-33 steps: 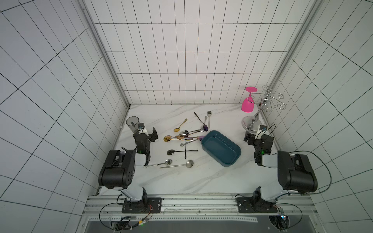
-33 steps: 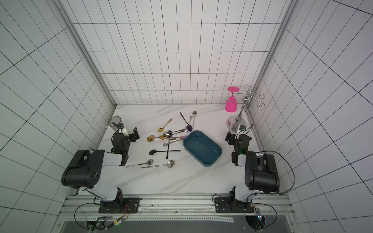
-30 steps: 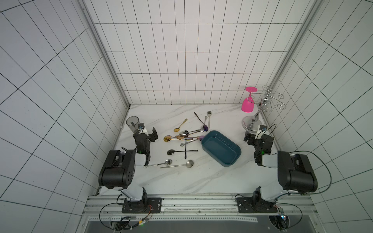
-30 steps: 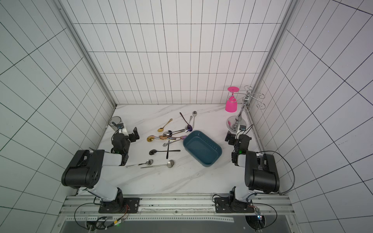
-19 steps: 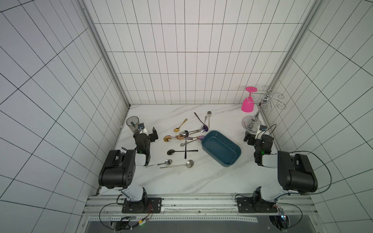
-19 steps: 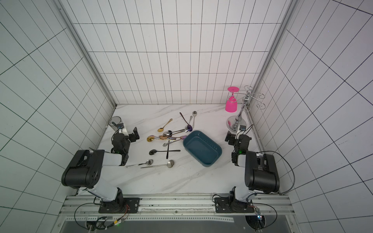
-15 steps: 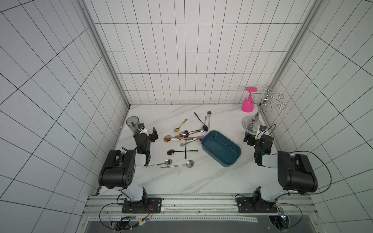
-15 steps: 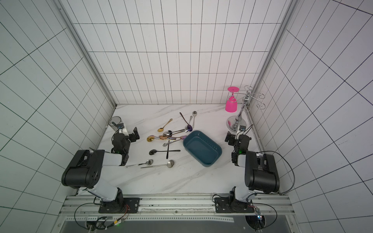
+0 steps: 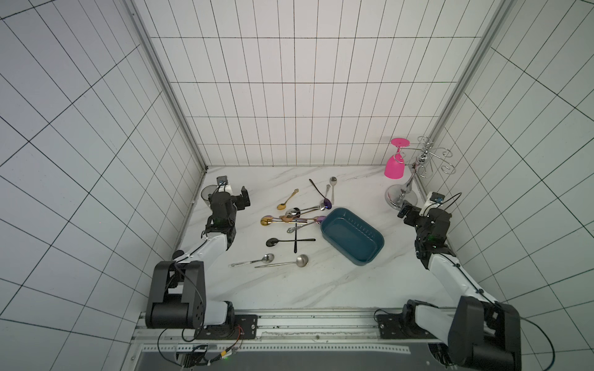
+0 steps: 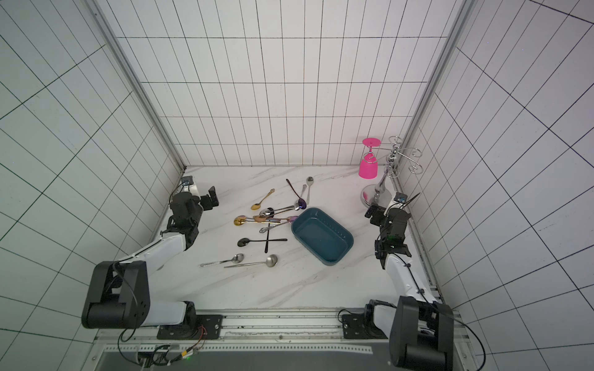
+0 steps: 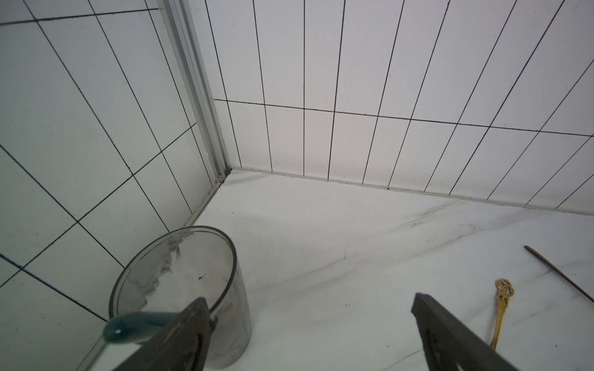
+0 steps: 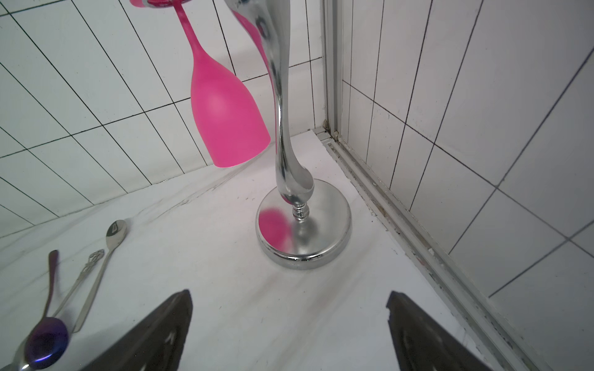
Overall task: Put the spoon into the storage box
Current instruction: Pick up the storage box at the center of the board.
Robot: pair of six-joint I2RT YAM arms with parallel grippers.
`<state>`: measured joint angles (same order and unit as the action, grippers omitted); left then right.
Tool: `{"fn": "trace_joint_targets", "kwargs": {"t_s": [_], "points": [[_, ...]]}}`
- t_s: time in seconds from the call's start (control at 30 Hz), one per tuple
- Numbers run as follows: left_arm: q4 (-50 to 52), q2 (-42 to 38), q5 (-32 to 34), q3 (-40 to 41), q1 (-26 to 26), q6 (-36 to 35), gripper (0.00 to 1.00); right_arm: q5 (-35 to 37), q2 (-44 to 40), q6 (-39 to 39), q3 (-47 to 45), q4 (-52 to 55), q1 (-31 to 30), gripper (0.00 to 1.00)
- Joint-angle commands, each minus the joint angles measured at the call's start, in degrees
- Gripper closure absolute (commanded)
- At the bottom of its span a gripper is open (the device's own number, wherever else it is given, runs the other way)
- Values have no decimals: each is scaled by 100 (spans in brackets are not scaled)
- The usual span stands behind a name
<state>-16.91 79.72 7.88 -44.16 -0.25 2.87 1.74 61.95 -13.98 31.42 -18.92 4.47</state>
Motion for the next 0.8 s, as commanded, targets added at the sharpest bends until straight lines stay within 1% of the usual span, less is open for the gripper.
{"fn": "trace_joint_targets", "kwargs": {"t_s": [0.0,0.03,0.17,0.23,0.27,0.33,0.43,0.53,0.67,0.77], "points": [[2514,-135,-580,-1032,-32,-279,2,189,-351,-1157,742,1992,3,1],[2936,-162,-698,-1292,-44,-296,2,114,-410,-1420,847,2323,1,1],[3922,-426,-680,-1756,-99,-24,2,-1083,-521,-1585,930,2673,-23,1],[4266,-555,-704,-1805,-107,152,2,-1216,-541,-1583,1051,3047,-105,1],[4422,-603,-713,-1822,-107,246,2,-1206,-553,-1488,1157,3306,-193,1],[4705,-666,-773,-1808,-107,338,2,-923,-570,-1222,1312,3676,-492,1],[4773,-763,-1109,-1616,-98,230,1,-479,-398,-748,1670,4232,-1076,1],[4671,-763,-1427,-1477,-89,19,1,-345,8,-320,2065,4638,-1594,0],[4629,-722,-1529,-1455,-96,-49,1,-261,687,180,2487,5005,-2148,2],[4583,-687,-1571,-1405,-91,-63,1,-174,1232,480,2737,5212,-2439,4]]}}
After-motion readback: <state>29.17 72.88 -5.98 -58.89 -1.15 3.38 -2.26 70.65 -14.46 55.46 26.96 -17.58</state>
